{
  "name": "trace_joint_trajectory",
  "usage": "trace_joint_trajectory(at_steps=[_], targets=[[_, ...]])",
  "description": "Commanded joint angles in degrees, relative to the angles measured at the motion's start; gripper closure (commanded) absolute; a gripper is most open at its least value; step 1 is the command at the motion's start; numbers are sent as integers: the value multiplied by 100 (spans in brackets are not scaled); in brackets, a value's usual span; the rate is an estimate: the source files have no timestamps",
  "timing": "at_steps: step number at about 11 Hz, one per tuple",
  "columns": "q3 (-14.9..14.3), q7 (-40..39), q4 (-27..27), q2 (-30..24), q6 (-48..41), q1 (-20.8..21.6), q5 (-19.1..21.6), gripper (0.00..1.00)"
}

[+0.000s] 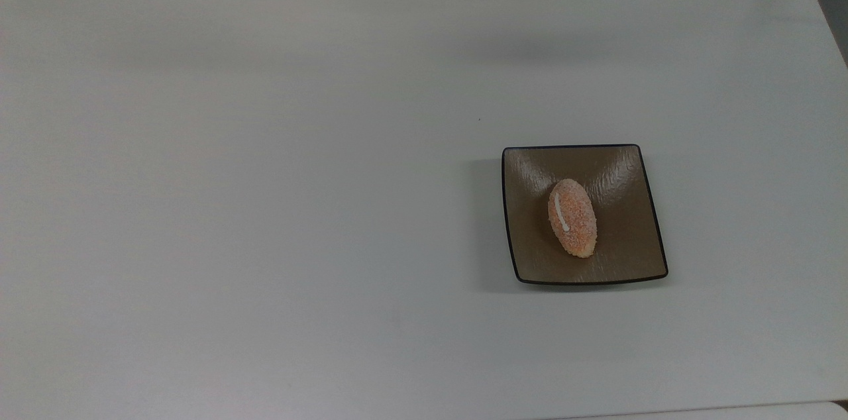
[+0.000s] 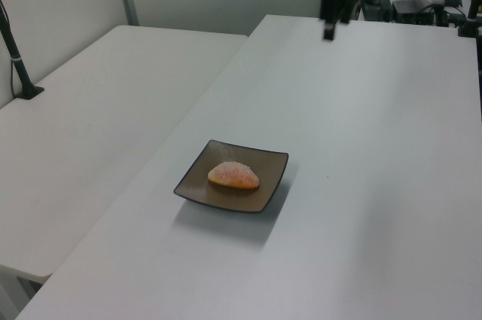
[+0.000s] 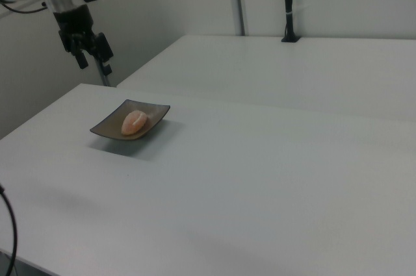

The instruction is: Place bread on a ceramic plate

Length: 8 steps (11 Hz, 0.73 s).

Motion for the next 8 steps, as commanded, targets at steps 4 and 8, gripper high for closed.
trace_joint_trajectory(at_steps=[4,8], targets=[[-36,-1743,-1146,-1117,-515,-1130,449,0],[-264,-2644,-1321,-1073,290,-1220,449,0]])
